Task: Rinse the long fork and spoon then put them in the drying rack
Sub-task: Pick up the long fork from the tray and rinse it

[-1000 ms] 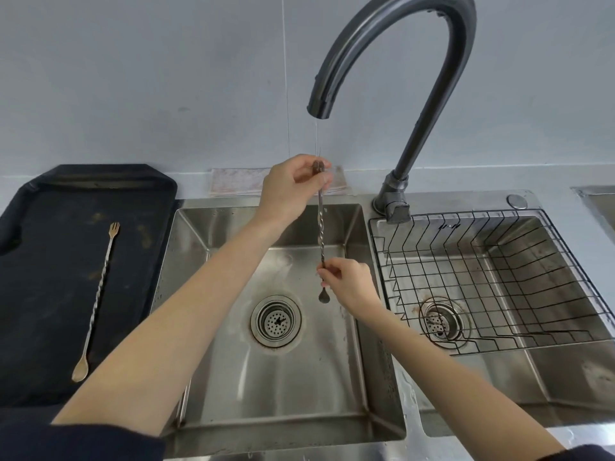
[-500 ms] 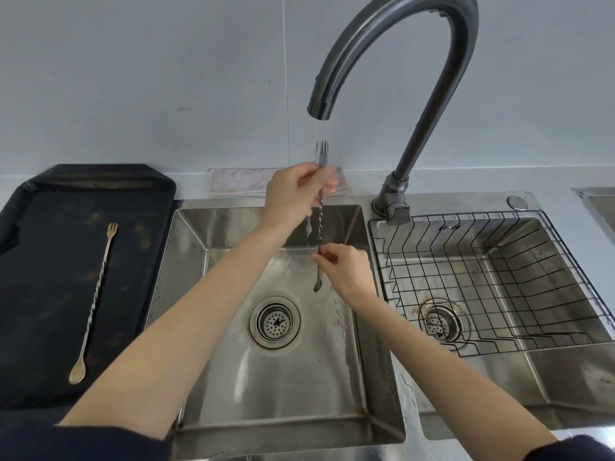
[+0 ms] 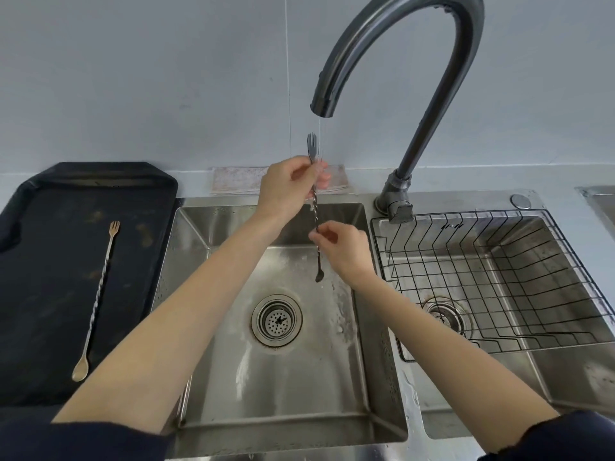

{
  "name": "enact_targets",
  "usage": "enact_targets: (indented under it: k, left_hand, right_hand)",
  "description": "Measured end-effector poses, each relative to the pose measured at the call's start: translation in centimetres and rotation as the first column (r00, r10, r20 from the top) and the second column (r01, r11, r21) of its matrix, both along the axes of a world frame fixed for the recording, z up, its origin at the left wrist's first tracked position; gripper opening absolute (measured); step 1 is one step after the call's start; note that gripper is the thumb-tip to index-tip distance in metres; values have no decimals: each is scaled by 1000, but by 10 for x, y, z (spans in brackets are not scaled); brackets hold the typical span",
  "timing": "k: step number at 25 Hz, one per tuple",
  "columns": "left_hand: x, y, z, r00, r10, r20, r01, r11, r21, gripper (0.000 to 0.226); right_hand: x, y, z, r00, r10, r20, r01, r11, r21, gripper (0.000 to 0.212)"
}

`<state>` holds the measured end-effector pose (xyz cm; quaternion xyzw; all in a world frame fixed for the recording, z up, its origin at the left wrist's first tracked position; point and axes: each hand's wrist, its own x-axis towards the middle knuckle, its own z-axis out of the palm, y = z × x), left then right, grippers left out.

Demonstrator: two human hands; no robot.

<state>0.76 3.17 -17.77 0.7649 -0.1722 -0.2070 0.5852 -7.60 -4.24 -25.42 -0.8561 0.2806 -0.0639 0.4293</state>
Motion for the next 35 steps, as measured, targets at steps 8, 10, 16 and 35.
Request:
enact_targets:
  k: [8,10,16,35]
  left_hand:
    - [4,2,-1,991,-24,131,13,997,79,27]
    - [6,1,4,992,-32,121,27,998,50,26]
    - [13,2,14,999,-22,-27,20,998,-61,23]
    - [53,57,4,875,294,-385,-428,842,-329,17]
  right_hand:
    - [29,-4,18,990,-50,131,36,994,105,22]
    - [24,-2,9,997,-26,76,17,993,116,21]
    - [5,2,-8,999,32,-28,-28,992,122,22]
    - [22,-29,37,984,54,168,-14,973,-230,19]
